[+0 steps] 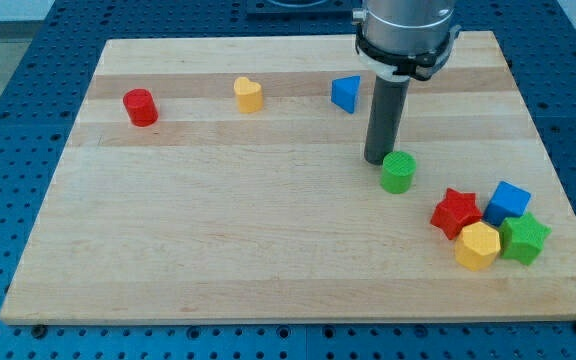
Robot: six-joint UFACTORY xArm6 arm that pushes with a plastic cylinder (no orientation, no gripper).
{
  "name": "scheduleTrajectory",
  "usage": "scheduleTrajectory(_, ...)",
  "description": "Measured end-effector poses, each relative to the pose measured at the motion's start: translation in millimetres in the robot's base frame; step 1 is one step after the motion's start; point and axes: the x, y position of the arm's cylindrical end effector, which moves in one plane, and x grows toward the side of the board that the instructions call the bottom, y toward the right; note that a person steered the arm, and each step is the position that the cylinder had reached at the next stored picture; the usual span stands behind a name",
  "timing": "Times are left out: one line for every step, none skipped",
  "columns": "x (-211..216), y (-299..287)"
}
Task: Push the green circle into the blue cube
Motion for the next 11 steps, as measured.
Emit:
scheduleTrajectory(-5, -33)
scheduleTrajectory(21, -43)
scheduleTrajectory(29, -12)
scheduleTrajectory(18, 49)
scheduleTrajectory(15, 76)
scheduleTrajectory(9, 56)
scheduleTrajectory(-26, 47)
scheduleTrajectory(-36, 66)
scheduleTrajectory(-19, 87)
scheduleTrajectory(8, 95)
scheduleTrajectory(20, 96)
